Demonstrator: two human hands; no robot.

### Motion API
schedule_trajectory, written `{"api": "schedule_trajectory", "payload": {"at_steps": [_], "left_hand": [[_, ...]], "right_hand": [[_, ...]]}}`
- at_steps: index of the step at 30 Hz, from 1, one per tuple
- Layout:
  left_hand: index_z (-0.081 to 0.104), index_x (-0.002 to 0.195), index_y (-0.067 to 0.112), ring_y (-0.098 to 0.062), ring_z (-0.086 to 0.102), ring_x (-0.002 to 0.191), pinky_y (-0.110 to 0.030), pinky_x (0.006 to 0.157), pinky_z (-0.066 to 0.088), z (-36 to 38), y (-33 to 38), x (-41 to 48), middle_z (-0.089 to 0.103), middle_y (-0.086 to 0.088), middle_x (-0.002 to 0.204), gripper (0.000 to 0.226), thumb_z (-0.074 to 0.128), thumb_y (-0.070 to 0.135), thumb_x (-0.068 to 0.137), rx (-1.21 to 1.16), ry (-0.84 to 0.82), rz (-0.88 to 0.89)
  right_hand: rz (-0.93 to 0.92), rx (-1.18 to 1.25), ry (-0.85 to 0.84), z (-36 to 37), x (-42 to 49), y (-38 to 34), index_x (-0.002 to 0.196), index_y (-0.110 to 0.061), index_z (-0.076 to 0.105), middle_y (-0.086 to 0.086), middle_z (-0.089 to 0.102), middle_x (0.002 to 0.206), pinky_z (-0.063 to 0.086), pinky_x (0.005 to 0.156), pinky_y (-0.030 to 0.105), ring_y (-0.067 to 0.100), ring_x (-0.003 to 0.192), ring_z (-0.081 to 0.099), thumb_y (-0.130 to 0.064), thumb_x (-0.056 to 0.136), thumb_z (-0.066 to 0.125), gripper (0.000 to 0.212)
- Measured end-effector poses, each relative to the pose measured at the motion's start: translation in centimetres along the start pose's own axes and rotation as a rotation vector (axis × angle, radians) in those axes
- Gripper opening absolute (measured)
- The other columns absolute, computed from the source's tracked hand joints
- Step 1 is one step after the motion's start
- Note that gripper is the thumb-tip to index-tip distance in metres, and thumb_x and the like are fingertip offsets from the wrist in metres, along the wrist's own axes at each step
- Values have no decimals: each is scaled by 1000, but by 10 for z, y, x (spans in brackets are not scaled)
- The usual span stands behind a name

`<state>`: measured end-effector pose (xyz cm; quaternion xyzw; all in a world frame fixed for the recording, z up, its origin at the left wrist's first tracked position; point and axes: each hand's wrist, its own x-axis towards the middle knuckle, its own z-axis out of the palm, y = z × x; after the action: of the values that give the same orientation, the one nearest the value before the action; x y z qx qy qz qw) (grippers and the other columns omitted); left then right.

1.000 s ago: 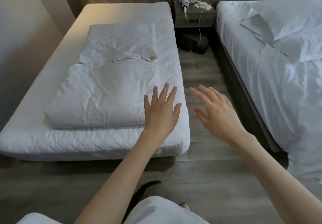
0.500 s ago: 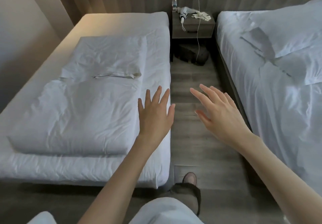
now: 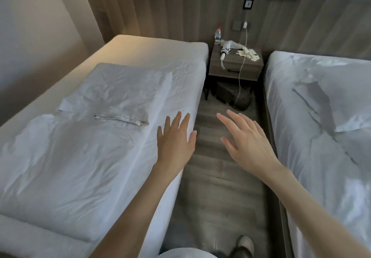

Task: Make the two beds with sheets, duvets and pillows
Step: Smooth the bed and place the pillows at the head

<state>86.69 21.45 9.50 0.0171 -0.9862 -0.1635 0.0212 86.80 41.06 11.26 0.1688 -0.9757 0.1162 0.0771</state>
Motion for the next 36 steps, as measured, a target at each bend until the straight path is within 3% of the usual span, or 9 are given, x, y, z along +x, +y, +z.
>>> {"api": "schedule_trajectory", "payload": {"at_steps": [9,17,21,29,36], "left_hand": [[18,154,28,-27,6,150,-50,120,14,32,39,101,10,3,163,57,33,45,102,-53,140,-363],[20,154,30,-25,10,150,-45,119,21,32,47,147,12,3,163,56,35,44,102,-80,264,-686],[22,153,30,-24,14,149,-43,117,25,34,18,173,15,2,162,56,38,43,101,-67,327,-819],[26,153,27,-26,19,147,-46,112,30,46,-88,267,20,-3,161,58,42,42,100,-107,366,-1041],[28,153,25,-25,21,147,-45,111,31,36,-168,360,19,-4,161,56,41,42,101,-230,375,-1152]], "right_hand": [[-301,51,-43,10,150,107,149,-28,35,2,34,155,27,113,45,24,140,32,-30,96,54,56],[-560,95,-162,17,279,129,151,-27,33,3,28,158,29,114,50,25,142,31,-33,99,48,54],[-633,112,-225,44,349,117,152,-30,27,-1,22,160,24,117,47,22,145,25,-38,102,42,53],[-735,127,-283,125,501,76,149,-26,36,2,33,156,32,112,45,25,140,35,-35,99,50,52],[-799,88,-388,164,616,31,149,-25,35,2,30,157,31,112,45,26,141,32,-35,100,47,52]]}}
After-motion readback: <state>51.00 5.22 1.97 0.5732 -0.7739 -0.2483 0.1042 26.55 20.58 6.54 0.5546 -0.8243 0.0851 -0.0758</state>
